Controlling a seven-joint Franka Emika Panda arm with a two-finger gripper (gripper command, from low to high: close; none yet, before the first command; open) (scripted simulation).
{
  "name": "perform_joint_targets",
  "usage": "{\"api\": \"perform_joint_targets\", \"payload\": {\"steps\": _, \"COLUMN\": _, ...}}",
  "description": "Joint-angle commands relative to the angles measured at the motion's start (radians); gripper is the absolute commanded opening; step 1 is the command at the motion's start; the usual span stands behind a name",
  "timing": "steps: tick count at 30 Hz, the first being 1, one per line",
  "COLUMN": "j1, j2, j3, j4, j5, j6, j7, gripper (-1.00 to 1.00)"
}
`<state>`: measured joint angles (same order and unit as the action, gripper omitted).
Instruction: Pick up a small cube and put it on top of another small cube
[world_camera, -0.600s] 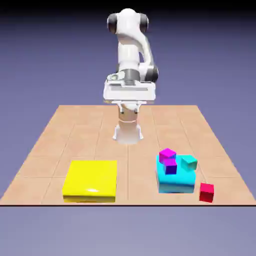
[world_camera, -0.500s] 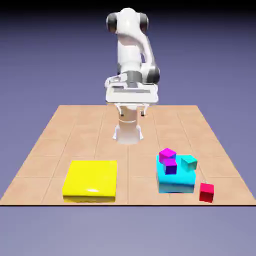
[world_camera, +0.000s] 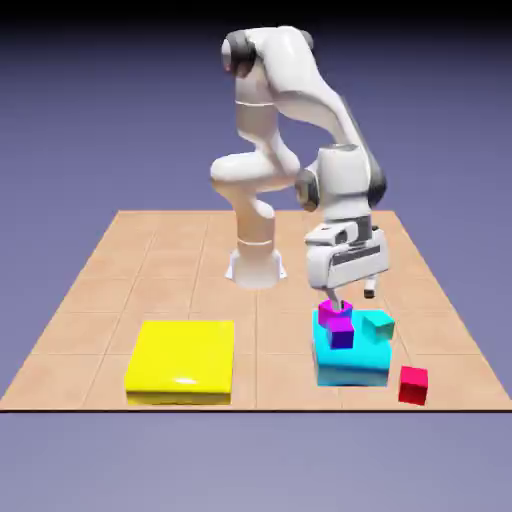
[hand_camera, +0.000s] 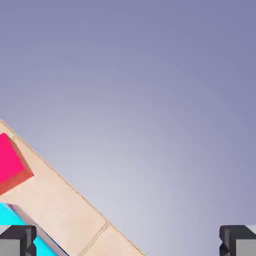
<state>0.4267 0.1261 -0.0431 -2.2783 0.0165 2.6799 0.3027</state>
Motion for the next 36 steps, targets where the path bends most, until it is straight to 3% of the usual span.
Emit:
{"api": "perform_joint_targets", "payload": {"steps": 1, "j1": 0.019, "j2": 0.036, "j3": -0.002, "j4": 0.028, "j5": 0.001, "j6": -0.019, "j7": -0.023, "gripper": 0.00}}
{"api": "perform_joint_targets", "payload": {"steps": 11, "j1": 0.233, "j2": 0.397, "j3": -0.025, "j4": 0.303, "j5": 0.009, "j6": -0.204, "j7": -0.250, "gripper": 0.00}}
{"api": "perform_joint_targets", "payload": {"steps": 17, "j1": 0.223, "j2": 0.545, "j3": -0.015, "j4": 0.332, "j5": 0.019, "j6": -0.084, "j7": -0.256, "gripper": 0.00}}
{"api": "perform_joint_targets", "payload": {"steps": 18, "j1": 0.223, "j2": 0.545, "j3": -0.015, "j4": 0.332, "j5": 0.019, "j6": -0.084, "j7": -0.256, "gripper": -1.00}}
{"api": "perform_joint_targets", "payload": {"steps": 19, "j1": 0.223, "j2": 0.545, "j3": -0.015, "j4": 0.332, "j5": 0.019, "j6": -0.084, "j7": -0.256, "gripper": -1.00}}
{"api": "perform_joint_targets", "payload": {"steps": 24, "j1": 0.242, "j2": 0.375, "j3": -0.036, "j4": 0.303, "j5": 0.047, "j6": -0.228, "j7": -0.234, "gripper": -1.00}}
{"api": "perform_joint_targets", "payload": {"steps": 36, "j1": 0.047, "j2": -0.060, "j3": 0.130, "j4": 0.074, "j5": 0.087, "j6": -0.439, "j7": -0.022, "gripper": -1.00}}
